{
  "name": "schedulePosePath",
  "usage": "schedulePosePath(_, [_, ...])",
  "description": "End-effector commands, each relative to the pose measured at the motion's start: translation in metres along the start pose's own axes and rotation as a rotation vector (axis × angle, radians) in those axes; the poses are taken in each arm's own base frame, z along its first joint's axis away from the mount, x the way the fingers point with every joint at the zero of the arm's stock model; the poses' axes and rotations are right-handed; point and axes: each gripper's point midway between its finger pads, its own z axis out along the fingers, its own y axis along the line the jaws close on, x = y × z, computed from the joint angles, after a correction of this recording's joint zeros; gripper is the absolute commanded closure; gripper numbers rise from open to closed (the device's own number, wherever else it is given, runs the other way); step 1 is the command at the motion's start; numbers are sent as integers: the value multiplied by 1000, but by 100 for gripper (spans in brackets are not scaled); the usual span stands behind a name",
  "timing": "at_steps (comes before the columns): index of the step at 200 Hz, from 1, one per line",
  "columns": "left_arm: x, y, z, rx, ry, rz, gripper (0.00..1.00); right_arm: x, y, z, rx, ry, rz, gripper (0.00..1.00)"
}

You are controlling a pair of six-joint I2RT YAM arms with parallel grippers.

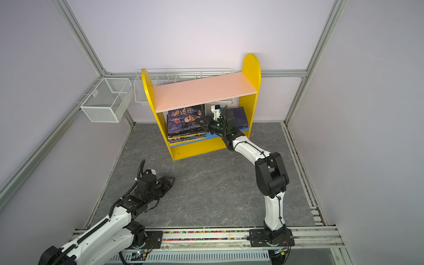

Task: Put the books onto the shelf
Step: 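Push the purple book square on the stack with the right gripper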

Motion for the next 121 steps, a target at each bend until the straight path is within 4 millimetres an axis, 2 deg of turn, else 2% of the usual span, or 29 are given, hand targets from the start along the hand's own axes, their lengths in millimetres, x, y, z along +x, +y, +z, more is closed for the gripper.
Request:
schedulePosePath(1, [-1,6,0,-16,-12,-3,41,1,21,8,-39,12,-47,92])
schedulePosePath(20, [-1,6,-1,-16,-16,-4,41,2,10,11,0,8,-36,92])
schedulePosePath(40, [-1,7,-2,-14,-21,-5,41,3,4,13,48,14,-31,87])
schedulePosePath(52, [-1,7,-3,-14,-22,-6,41,5,4,14,78,27,-21,77])
schedulePosePath(71, [-2,7,-3,-13,-25,-7,41,7,6,12,124,39,1,53])
schedulePosePath(83, [-2,7,-3,-11,-26,-7,41,8,7,9,160,43,27,42])
schedulePosePath(121, [-2,7,-4,-9,-27,-10,41,15,7,7,222,98,142,29])
